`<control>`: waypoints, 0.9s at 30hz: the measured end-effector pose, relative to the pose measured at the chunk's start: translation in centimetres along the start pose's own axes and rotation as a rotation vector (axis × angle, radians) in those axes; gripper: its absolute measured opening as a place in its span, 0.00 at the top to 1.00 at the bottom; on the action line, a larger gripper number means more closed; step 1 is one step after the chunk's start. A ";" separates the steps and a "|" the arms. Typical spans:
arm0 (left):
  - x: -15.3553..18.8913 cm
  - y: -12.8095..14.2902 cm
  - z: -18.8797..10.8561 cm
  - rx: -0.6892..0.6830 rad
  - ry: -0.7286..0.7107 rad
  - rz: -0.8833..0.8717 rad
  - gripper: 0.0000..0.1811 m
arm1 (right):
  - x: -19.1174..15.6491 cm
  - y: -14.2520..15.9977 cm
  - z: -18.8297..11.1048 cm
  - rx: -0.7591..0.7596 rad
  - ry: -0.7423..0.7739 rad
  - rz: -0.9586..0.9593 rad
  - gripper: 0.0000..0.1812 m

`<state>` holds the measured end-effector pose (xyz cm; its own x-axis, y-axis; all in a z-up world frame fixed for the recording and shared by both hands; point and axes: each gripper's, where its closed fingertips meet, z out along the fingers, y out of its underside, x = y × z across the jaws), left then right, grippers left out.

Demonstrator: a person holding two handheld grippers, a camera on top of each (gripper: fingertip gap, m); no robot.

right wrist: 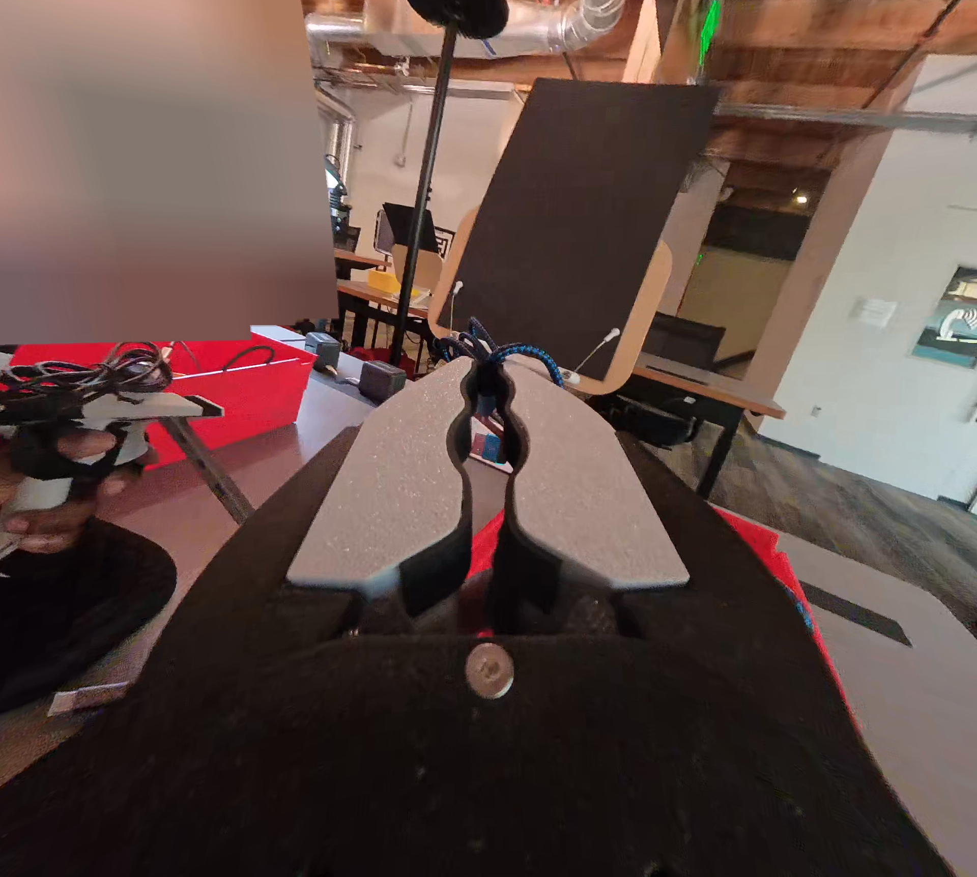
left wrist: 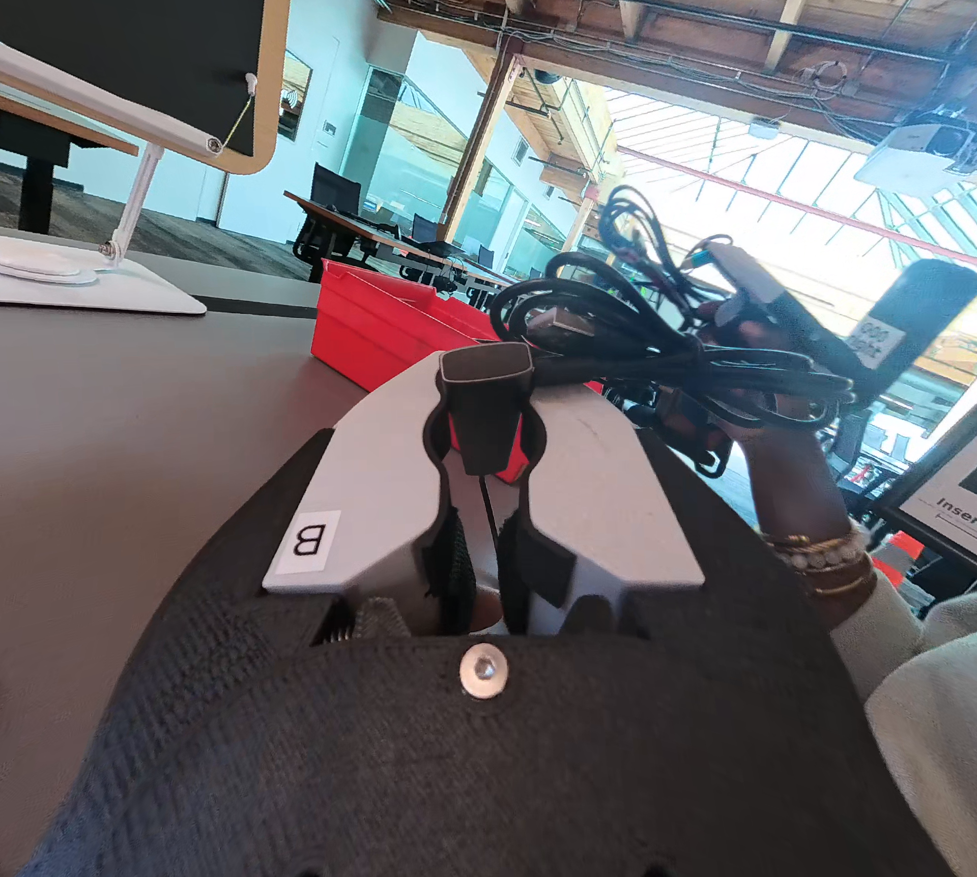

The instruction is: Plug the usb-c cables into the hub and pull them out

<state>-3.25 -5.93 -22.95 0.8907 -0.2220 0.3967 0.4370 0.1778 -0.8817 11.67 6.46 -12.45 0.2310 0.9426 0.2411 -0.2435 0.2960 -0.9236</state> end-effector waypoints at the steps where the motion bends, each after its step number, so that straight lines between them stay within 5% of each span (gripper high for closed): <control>1: 0.0 0.0 0.0 0.002 0.003 -0.002 0.89 | 0.9 0.4 0.0 -0.004 0.005 0.025 0.97; 7: 0.0 0.0 0.0 0.000 0.006 -0.004 0.89 | 4.6 3.3 1.3 -0.003 -0.061 0.395 0.97; 11: 0.0 -0.1 0.0 0.002 0.005 -0.011 0.89 | 7.5 9.2 0.9 -0.290 0.112 0.276 0.97; 16: 0.0 0.0 0.1 0.000 0.000 0.002 0.89 | 6.4 14.9 -0.2 -0.621 0.113 0.178 0.95; 21: 0.1 0.0 0.1 -0.003 -0.008 0.018 0.89 | 5.4 12.8 0.3 -0.550 0.136 0.042 0.86; 27: 0.6 0.2 0.4 -0.030 -0.052 0.167 0.89 | -3.7 5.5 1.7 -0.243 -0.179 0.020 0.84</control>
<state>-2.54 -5.66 -22.79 0.9563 -0.1418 0.2556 0.2788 0.1789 -0.9436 7.91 4.82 -17.95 0.0537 0.9665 0.2511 -0.0088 0.2519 -0.9677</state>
